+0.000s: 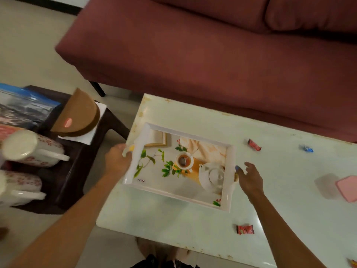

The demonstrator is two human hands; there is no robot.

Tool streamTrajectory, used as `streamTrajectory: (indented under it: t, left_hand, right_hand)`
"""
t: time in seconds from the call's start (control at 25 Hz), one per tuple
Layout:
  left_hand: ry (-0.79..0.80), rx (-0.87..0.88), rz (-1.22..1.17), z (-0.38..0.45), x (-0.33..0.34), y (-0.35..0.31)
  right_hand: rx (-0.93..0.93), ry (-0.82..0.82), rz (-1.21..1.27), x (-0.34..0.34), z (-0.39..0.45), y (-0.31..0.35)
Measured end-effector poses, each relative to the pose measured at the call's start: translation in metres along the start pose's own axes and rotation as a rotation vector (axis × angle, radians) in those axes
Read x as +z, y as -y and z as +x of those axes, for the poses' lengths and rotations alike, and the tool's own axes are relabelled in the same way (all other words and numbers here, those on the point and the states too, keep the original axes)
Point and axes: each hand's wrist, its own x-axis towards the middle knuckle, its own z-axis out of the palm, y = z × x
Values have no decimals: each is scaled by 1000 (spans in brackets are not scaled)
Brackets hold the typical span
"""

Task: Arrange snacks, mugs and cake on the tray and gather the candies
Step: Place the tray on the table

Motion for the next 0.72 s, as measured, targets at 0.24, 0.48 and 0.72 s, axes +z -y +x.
streamTrajectory:
  t: [0.24, 0.48, 0.72]
  left_hand:
    - [-99, 70, -267, -93, -68, -30]
    - [-259, -16, -530, -141, -135, -1]
    - [-429, -117, -771, -142, -212, 51]
  right_hand:
    - [-248, 117, -1, -20, -74, 93]
    - [-457, 275, -19, 15, -137, 168]
    - [-593, 454, -62, 99, -183, 250]
